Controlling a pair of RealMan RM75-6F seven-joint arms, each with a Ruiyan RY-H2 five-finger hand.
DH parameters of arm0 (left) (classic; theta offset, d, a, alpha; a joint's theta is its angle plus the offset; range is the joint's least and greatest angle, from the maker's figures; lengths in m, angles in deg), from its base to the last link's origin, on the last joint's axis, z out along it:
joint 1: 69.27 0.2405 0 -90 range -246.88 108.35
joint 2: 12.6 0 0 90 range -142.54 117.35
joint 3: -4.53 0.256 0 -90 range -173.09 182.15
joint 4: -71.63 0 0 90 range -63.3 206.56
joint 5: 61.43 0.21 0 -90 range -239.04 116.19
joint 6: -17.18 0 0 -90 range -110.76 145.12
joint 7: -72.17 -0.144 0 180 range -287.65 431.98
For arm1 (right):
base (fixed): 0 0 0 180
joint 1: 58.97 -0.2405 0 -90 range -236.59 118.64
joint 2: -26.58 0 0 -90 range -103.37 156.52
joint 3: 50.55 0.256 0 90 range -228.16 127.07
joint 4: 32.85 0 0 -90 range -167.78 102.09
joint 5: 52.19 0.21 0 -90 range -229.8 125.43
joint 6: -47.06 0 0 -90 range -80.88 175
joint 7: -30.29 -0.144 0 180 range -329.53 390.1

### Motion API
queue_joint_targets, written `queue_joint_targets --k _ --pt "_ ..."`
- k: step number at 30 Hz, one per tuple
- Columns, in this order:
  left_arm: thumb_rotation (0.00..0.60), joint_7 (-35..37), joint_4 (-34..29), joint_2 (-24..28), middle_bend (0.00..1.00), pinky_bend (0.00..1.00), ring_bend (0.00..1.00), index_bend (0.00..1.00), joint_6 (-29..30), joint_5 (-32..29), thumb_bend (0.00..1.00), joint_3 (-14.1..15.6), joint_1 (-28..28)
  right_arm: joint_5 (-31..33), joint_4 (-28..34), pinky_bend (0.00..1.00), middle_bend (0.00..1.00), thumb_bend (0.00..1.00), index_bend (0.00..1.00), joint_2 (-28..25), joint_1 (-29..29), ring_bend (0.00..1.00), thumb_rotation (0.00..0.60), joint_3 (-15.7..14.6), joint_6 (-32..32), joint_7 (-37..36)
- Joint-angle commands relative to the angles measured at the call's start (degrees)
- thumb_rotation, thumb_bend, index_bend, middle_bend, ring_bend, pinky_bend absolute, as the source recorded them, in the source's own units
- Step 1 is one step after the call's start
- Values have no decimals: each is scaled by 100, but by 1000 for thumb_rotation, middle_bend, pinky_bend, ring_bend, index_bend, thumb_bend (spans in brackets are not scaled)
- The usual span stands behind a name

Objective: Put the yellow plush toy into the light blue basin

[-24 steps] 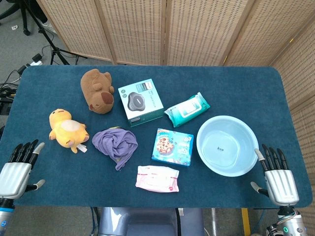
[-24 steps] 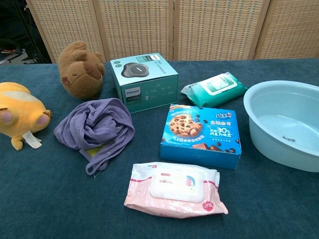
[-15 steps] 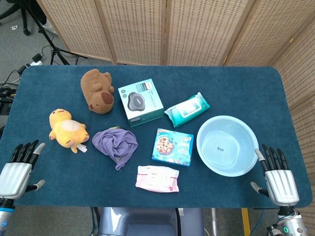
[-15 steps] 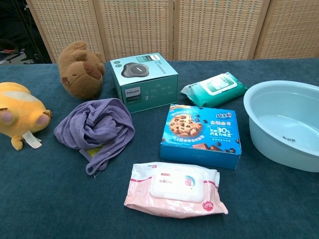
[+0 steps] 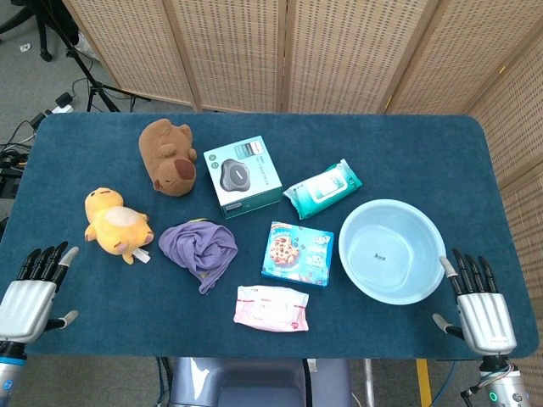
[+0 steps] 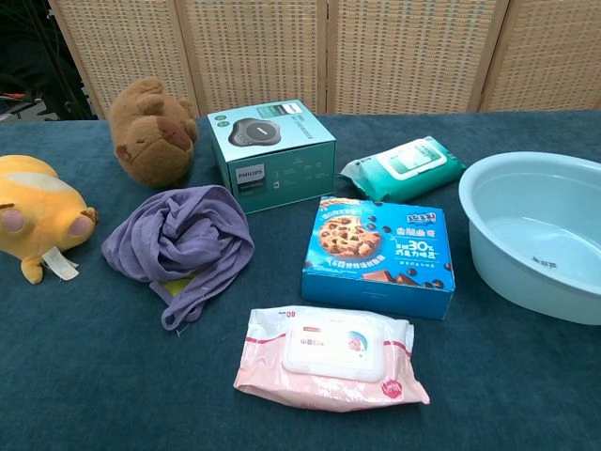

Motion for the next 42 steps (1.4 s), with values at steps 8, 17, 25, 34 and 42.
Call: queue_joint_targets --k 8,17,25,34,42 --pt "600 -143 -28 51 0 0 0 0 -83 -121 0 -20 -40 52 6 0 0 2 0 12 -26 0 600 -8 -89 85" --pt "600 -354 230 278 0 0 0 0 -632 -298 0 -130 -413 168 5 0 0 2 0 -25 -16 0 600 46 -87 -35" --pt "600 263 741 1026 0 0 0 0 -1569 17 0 -334 -1216 242 9 0 0 2 0 -27 -33 0 600 59 -148 -39" --pt "600 1364 2363 1026 0 0 0 0 -2290 856 0 -216 -1967 316 5 0 0 2 0 -27 -47 0 600 64 -211 -40" --pt "600 1423 3115 753 0 0 0 0 -2656 1019 0 -119 -2334 342 2 0 0 2 0 -36 -47 0 600 75 -205 -67"
